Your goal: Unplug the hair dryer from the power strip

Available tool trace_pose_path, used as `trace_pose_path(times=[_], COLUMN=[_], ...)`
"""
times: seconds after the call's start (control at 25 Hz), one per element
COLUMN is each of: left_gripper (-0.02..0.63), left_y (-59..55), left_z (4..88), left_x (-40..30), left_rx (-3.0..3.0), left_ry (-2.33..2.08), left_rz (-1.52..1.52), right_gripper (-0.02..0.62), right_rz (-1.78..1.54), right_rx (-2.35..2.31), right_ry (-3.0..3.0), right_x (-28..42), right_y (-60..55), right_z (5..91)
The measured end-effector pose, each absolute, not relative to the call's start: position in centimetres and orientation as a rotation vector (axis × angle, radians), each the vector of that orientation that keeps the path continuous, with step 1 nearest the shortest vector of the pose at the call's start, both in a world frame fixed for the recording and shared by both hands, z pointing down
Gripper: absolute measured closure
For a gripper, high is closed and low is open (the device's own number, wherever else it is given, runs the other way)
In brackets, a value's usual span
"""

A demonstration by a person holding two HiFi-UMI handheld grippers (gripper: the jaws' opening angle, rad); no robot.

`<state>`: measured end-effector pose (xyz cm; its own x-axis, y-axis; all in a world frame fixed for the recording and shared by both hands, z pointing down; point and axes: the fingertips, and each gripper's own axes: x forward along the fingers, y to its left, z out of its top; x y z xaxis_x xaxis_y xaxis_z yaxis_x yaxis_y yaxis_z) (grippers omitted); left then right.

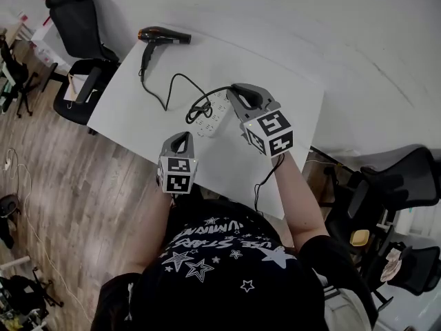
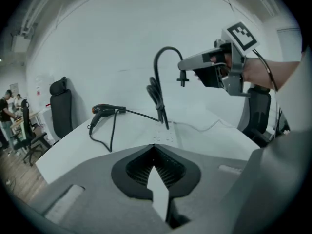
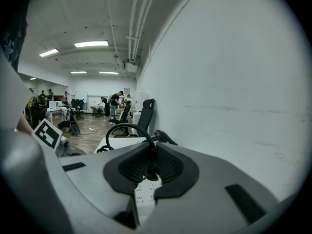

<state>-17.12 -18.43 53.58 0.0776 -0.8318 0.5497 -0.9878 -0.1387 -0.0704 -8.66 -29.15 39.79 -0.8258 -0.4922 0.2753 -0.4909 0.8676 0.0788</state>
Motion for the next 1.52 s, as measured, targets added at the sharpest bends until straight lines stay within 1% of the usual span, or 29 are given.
trace_pose_path(times=[0.32, 0.68, 1.08, 1.52], left_gripper=[0.598, 0.598, 0.598, 0.598], left_y=[-11.2, -6.1, 2.0, 10.5], left_z=[49.6, 45.4, 45.8, 45.0], left_x=[-19.4, -19.9, -18.9, -14.4], left_rx=[1.831, 1.783, 1.74, 1.765], left_ry=[-2.099, -2.208, -2.208, -2.221], left_rz=[0.415, 0.168, 0.035, 0.015], right_gripper=[0.546, 0.546, 0.546, 0.546], right_rz=[0.043, 0.077, 0.059, 0.078], right_rx=[0.631, 0.549, 0.548, 0.623], right_ry=[-2.825, -2.823, -2.777, -2.744], right_x=[-5.6, -5.2, -5.4, -0.5], right_y=[-24.4, -20.4, -14.9, -7.8], right_z=[40.4, 42.5, 44.0, 44.7])
